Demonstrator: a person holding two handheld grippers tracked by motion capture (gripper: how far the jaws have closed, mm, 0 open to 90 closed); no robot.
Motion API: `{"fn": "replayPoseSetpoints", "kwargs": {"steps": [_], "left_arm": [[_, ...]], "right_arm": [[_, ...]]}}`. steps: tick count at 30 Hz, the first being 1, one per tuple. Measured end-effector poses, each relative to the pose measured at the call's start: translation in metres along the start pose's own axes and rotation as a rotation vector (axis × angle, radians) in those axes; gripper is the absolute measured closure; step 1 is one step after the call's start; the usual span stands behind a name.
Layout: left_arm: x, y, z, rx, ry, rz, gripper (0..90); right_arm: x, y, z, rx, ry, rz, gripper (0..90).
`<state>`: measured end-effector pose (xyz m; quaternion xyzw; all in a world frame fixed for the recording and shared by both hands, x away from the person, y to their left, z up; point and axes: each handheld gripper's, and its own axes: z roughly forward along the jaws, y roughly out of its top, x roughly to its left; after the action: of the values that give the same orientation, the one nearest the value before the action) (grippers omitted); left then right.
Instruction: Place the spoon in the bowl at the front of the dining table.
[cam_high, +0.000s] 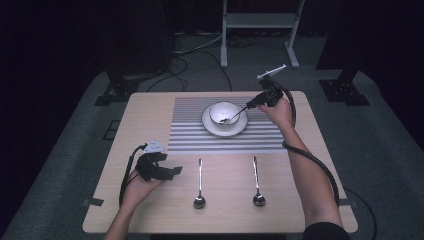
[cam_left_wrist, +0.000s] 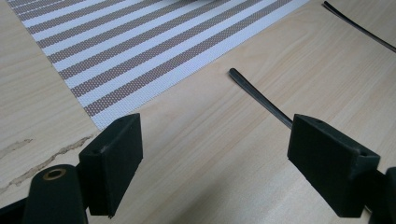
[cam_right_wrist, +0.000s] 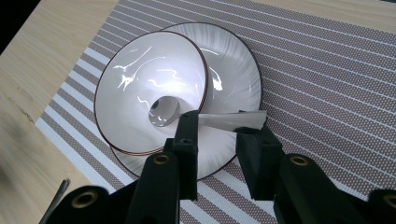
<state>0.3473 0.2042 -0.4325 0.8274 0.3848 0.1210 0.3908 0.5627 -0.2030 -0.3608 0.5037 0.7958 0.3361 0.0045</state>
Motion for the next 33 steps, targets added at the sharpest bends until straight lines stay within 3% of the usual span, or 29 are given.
{"fn": "replayPoseSetpoints", "kwargs": {"steps": [6,22,33], "left_arm": [[0.000,0.001,-0.001,-0.002,0.001,-0.003,17.0],[0.000,0.001,0.001,0.012,-0.005,-0.001,17.1],[0.000,0.000,0.001,0.015,0.000,-0.003,17.0]], "right_arm": [[-0.003,-0.006,0.000,0.000,0.017,0.006,66.3],[-0.010,-0.028,0.000,-0.006,0.062,0.038,47.0],[-0.006,-0.041,-0.006,0.010,0.067,0.001,41.2]]}}
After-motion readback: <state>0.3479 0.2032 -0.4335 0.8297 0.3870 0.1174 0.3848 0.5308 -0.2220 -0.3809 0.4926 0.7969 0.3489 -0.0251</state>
